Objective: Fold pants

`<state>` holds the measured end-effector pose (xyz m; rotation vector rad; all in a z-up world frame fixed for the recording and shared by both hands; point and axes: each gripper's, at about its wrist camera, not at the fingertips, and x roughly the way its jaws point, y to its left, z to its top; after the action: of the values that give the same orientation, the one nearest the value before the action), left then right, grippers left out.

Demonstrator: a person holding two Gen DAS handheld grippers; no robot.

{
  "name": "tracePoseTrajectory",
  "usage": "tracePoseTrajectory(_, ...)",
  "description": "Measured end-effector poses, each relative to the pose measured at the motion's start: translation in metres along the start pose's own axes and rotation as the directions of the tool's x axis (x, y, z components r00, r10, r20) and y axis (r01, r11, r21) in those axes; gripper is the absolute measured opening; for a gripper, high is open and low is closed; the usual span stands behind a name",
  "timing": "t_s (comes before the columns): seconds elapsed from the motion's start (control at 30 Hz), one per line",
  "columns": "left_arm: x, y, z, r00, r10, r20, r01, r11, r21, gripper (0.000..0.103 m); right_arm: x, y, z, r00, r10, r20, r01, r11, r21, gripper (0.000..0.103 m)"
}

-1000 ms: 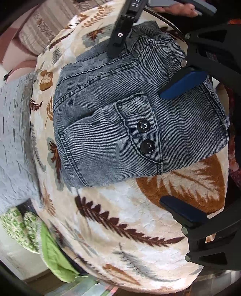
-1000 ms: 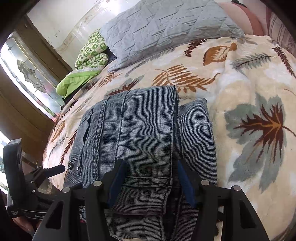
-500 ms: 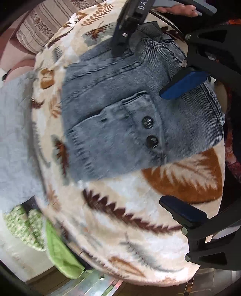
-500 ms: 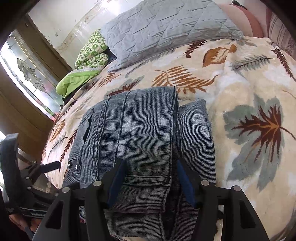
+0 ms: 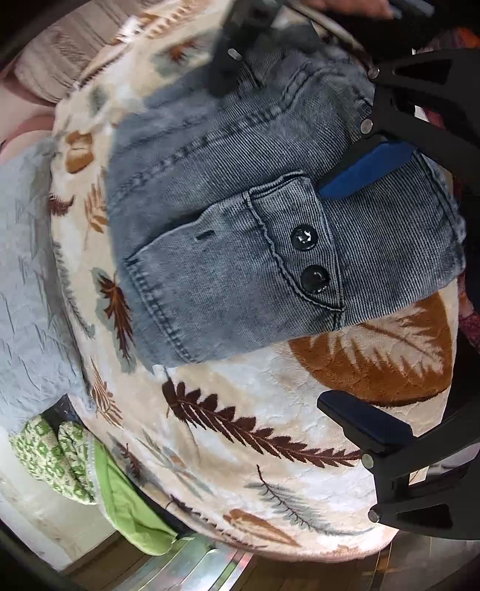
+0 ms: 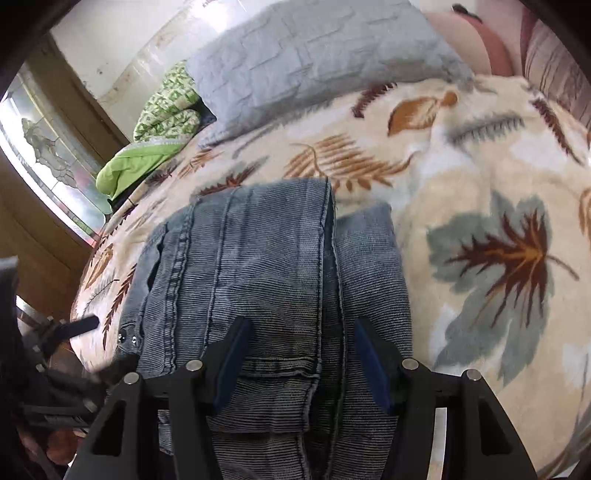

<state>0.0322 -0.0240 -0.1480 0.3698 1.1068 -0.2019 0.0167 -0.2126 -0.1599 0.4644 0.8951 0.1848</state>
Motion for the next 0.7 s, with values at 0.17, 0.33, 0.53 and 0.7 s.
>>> tracePoseTrajectory(0.17,0.000,-0.005,-0.001,1.000,0.023,0.021,-0.024,0.999,0.038,0.103,0.003,-0.002,-0.001,1.000,0.000,-0.001,0.000,1.000,-0.007,0.063)
tracePoseTrajectory(0.33,0.003,0.003,0.000,1.000,-0.012,0.002,0.012,1.000,-0.008,0.103,0.004,-0.002,-0.002,1.000,-0.001,0.000,0.001,1.000,-0.013,0.064)
tracePoseTrajectory(0.53,-0.005,-0.001,-0.001,1.000,0.022,-0.003,-0.022,1.000,0.005,0.103,0.001,-0.003,-0.002,1.000,0.009,-0.001,-0.009,1.000,0.001,0.064)
tracePoseTrajectory(0.7,-0.013,-0.017,-0.008,0.992,0.118,0.053,-0.121,0.990,0.067,0.103,0.001,-0.003,-0.003,1.000,0.012,-0.003,-0.012,1.000,0.006,0.064)
